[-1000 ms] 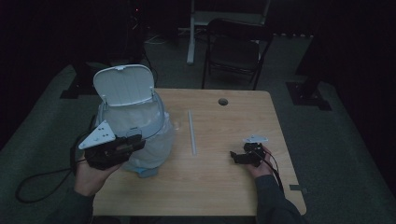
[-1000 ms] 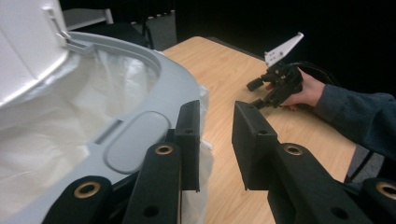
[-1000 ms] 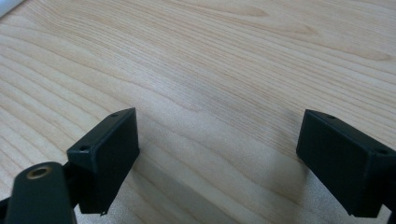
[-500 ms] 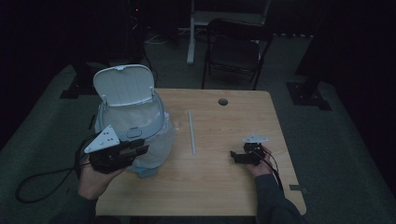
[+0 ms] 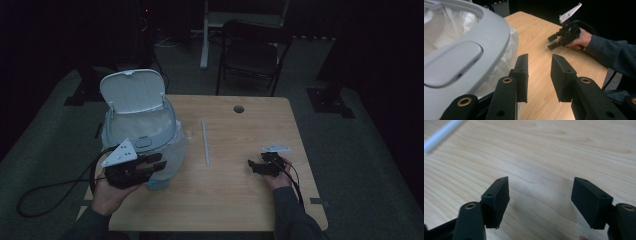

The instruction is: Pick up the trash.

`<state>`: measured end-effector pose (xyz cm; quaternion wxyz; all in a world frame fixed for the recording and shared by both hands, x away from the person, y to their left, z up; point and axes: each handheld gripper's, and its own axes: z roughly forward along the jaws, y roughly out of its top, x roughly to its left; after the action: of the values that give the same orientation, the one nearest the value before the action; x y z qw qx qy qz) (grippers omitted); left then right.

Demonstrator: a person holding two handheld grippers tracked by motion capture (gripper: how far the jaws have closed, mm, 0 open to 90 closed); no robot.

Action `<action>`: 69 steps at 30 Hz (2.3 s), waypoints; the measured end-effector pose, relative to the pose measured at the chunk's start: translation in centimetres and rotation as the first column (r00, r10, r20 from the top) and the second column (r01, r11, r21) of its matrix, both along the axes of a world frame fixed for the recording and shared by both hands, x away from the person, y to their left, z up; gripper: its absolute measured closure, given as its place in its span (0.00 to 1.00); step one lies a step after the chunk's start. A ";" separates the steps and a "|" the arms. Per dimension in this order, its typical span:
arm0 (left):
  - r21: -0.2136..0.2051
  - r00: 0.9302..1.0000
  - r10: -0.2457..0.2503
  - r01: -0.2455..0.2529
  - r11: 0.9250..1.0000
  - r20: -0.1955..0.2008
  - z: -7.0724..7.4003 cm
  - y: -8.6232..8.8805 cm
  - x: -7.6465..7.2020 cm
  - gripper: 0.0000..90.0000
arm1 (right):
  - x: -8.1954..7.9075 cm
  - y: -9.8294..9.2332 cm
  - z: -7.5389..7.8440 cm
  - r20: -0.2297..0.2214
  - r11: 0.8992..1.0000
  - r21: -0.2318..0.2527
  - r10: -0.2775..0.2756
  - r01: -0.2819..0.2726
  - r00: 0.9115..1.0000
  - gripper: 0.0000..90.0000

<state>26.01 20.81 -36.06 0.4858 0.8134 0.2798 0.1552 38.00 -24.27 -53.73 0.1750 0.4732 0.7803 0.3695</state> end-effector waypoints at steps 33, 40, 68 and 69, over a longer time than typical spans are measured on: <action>-0.006 0.994 -0.049 0.049 0.999 -0.094 -4.4 -1.7 0.7 0.71 | -0.4 6.1 4.1 0.075 0.995 -0.003 0.104 -0.104 0.992 0.36; -0.007 0.994 -0.051 0.050 0.999 -0.098 -4.8 -1.6 0.7 0.70 | 0.3 7.9 4.0 0.061 0.990 0.013 0.138 -0.139 0.989 0.36; -0.014 0.993 -0.033 0.032 0.999 -0.113 -5.7 -1.0 0.1 0.69 | 3.5 16.2 0.4 -0.010 0.964 -0.130 0.231 -0.231 0.973 0.40; -0.016 0.993 -0.034 0.033 0.999 -0.115 -5.7 -1.0 0.1 0.69 | 3.7 16.1 0.3 -0.014 0.963 -0.139 0.231 -0.231 0.973 0.42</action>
<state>26.14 19.77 -41.77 0.4770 0.8222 0.2947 0.0979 41.72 -8.20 -53.40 0.1644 0.3652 0.8539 0.3325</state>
